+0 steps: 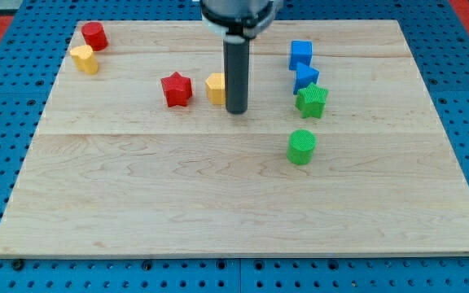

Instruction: Adjust the green blocks in the vertical line

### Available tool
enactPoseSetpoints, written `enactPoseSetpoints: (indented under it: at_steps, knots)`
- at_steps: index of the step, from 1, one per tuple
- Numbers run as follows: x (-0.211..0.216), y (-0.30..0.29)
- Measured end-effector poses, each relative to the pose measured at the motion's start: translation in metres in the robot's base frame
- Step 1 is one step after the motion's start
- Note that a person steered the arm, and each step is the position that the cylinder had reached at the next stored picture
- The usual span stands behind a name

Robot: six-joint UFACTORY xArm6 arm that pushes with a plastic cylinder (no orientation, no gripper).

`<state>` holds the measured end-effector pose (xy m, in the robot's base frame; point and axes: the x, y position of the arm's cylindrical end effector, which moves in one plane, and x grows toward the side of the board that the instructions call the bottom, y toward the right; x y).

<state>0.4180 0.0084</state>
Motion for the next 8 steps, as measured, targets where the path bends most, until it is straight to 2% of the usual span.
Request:
enactPoseSetpoints:
  at_steps: [1,2,3,4,5,6,7,8]
  knots:
    - [0.034,0.077]
    - [0.033,0.169]
    - [-0.023,0.184]
    - [-0.065,0.142]
    - [-0.022,0.092]
    - [-0.006,0.113]
    - [0.047,0.172]
    - [0.088,0.126]
